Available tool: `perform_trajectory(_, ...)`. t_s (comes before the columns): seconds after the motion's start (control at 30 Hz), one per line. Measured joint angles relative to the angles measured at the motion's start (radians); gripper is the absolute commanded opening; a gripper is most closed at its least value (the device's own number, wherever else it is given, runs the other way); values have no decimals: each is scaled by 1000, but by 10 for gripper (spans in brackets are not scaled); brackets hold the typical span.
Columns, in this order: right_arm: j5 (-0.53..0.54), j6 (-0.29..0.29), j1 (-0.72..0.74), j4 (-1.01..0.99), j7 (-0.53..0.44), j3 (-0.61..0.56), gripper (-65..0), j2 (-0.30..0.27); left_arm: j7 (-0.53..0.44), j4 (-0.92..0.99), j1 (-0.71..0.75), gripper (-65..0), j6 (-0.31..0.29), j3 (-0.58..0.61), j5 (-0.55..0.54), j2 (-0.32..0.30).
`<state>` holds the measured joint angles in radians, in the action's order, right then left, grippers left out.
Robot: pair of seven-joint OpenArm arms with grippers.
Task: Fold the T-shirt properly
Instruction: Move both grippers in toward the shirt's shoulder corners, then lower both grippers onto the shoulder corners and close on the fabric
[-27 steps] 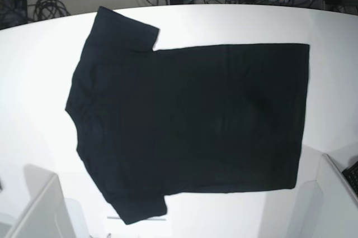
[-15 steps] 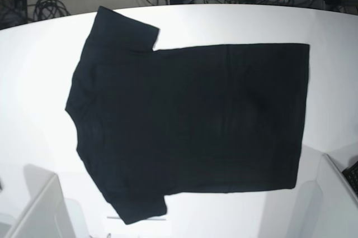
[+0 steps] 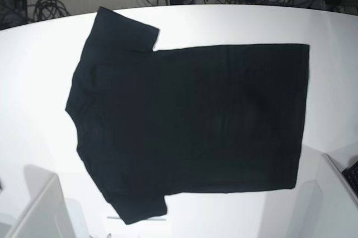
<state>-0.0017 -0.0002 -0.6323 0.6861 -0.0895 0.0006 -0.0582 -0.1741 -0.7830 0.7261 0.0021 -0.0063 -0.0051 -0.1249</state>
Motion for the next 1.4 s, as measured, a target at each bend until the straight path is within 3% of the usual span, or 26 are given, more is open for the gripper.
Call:
perform_trajectory(0.2,3,11,-150,301,132,29,-650,-1,-3,-166,142,-650,0,-2,-5,-26)
perform_trajectory(0.3,0,5,-220,436,189,87,-650,-9,6,-263,222,-650,-5,-21,-104,-41)
perform_trajectory(0.43,2,0,-293,565,195,151,-650,-14,13,-437,343,-650,6,-116,-211,-73)
perform_trajectory(0.77,2,8,-363,887,203,323,-650,0,10,-868,536,-650,-1,-387,-217,-63)
perform_trajectory(1.03,2,7,-362,1094,263,353,-650,10,20,-1049,496,-650,1,-518,-224,19)
perform_trajectory(1.17,4,8,-334,1177,264,351,-650,12,5,-1156,473,-650,-2,-514,-222,22)
perform_trajectory(1.4,11,14,-199,1223,270,345,-650,56,6,-1167,355,-650,1,-521,-221,19)
